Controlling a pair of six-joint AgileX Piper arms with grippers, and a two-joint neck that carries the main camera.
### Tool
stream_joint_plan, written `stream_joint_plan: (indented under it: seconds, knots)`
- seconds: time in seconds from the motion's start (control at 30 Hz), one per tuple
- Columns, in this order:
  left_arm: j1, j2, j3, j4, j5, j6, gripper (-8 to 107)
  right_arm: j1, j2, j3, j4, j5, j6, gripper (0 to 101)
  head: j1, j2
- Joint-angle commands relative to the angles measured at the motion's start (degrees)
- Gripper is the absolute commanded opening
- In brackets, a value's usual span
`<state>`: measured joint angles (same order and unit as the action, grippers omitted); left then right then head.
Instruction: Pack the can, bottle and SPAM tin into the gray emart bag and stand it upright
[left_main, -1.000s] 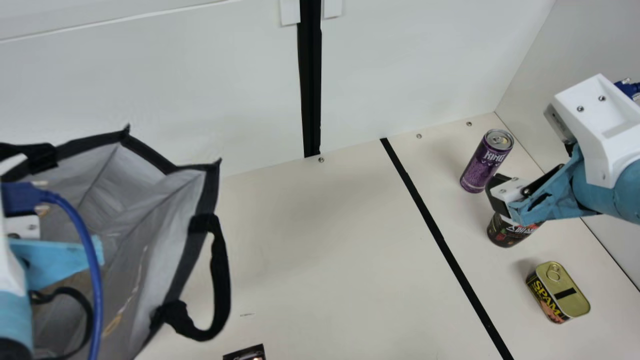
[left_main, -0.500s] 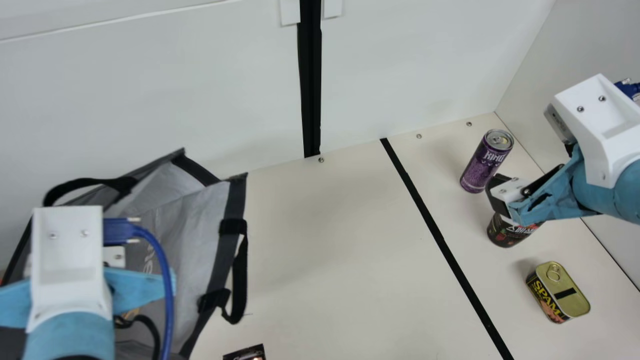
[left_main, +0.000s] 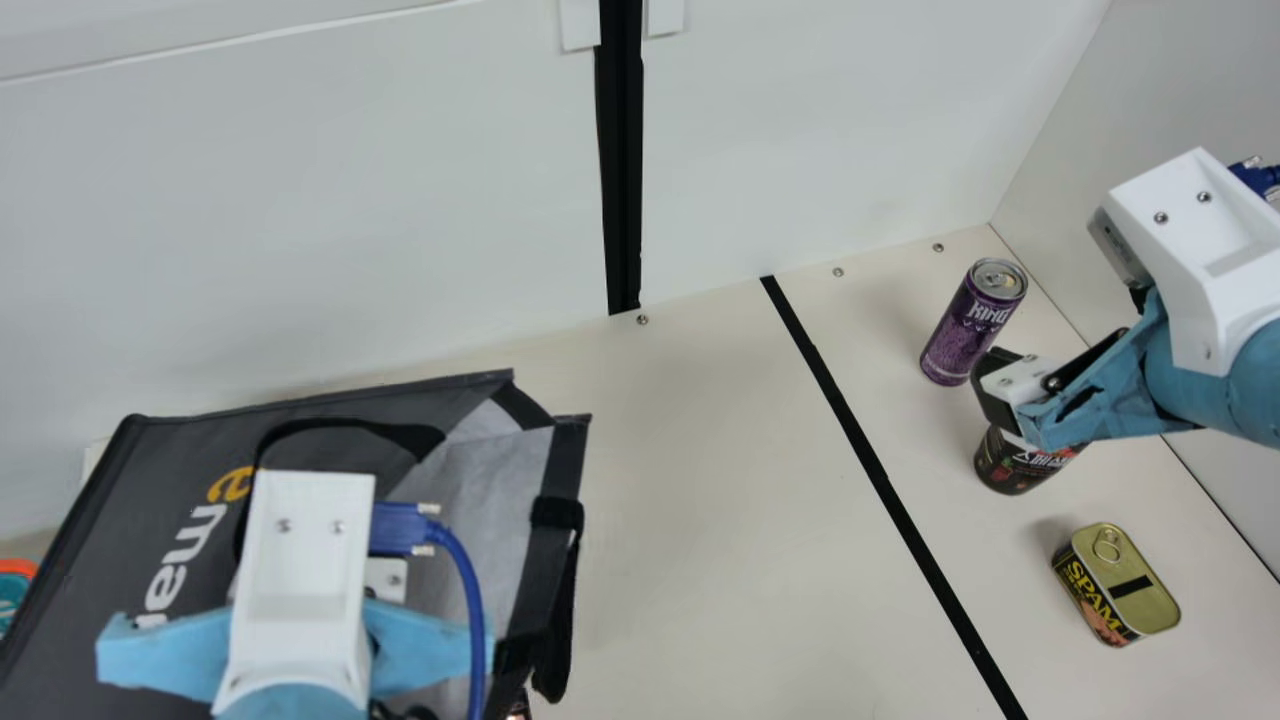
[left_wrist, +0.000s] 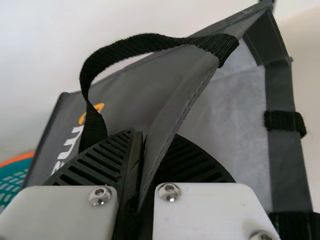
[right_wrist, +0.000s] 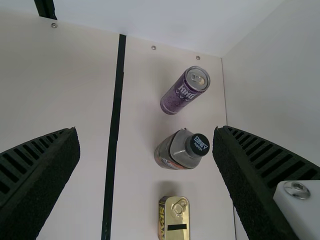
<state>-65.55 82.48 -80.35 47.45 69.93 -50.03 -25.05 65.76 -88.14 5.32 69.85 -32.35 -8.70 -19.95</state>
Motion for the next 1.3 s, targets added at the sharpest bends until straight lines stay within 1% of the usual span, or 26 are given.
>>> stream_joint_plan:
  seconds: [0.0, 0.3, 0.6, 0.83, 1.27]
  knots:
    - [-0.56, 0.04, -0.33, -2.07, -0.03, 0.09, -8, 0.0, 0.0, 0.0, 0.0, 0.0, 0.0, 95, -1.3, -0.05]
    - [-1.1, -0.97, -2.97, -12.08, -0.21, 1.11, -8, 0.0, 0.0, 0.0, 0.0, 0.0, 0.0, 95, -1.3, -0.05]
    - [5.35, -2.61, 0.97, -23.09, -8.04, 4.7, -8, 0.0, 0.0, 0.0, 0.0, 0.0, 0.0, 95, -1.3, -0.05]
    - [10.02, -3.13, 4.09, -29.82, -13.49, 8.96, -8, 0.0, 0.0, 0.0, 0.0, 0.0, 0.0, 95, -1.3, -0.05]
    - [18.03, -2.86, 6.81, -43.52, -20.7, 16.99, -8, 0.0, 0.0, 0.0, 0.0, 0.0, 0.0, 95, -1.3, -0.05]
